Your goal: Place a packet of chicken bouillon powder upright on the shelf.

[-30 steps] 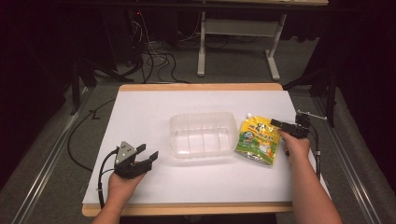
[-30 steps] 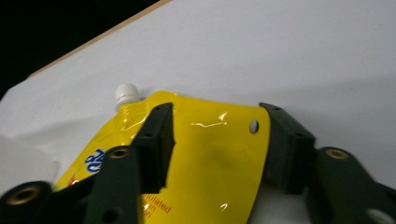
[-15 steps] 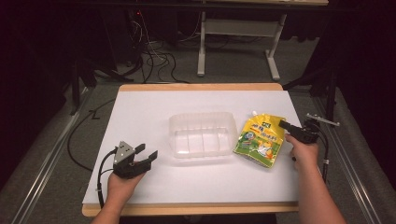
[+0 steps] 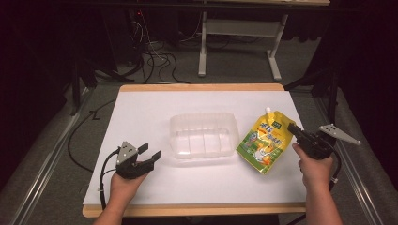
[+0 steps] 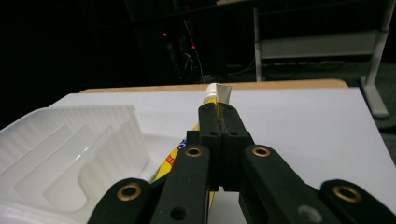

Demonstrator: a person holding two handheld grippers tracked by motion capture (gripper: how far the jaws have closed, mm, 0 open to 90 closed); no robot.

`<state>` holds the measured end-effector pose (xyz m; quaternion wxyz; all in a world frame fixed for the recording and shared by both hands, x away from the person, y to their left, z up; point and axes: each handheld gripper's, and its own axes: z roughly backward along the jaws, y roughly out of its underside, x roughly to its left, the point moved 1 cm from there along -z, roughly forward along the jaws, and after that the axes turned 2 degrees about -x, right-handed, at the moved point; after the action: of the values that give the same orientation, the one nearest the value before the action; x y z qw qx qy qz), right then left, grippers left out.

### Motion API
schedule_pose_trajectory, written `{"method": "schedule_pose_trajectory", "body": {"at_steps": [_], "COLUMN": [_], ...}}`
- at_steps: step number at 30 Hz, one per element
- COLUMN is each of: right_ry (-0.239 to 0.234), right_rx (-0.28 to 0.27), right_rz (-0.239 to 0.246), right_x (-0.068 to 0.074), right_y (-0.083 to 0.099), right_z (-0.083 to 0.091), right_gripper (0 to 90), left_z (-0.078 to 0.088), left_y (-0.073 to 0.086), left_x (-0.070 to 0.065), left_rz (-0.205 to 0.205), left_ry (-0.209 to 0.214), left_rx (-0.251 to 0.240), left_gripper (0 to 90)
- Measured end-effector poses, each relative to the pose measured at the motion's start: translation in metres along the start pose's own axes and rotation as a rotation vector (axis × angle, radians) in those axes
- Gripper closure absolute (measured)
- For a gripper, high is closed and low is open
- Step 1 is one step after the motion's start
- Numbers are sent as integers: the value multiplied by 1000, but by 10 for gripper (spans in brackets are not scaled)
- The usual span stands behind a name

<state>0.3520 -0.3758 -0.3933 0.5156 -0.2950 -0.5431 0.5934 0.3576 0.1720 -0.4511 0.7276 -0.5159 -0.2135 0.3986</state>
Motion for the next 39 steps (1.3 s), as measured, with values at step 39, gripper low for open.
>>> {"method": "schedule_pose_trajectory", "body": {"at_steps": [39], "right_ry": [128], "right_rx": [-88], "right_rz": [184], "right_x": [29], "right_y": [15], "right_z": [42], "right_gripper": [764], "left_z": [-4], "left_y": [1], "left_x": [-8], "left_rz": [-18], "left_ry": [73], "left_rx": [7], "left_gripper": [391]}}
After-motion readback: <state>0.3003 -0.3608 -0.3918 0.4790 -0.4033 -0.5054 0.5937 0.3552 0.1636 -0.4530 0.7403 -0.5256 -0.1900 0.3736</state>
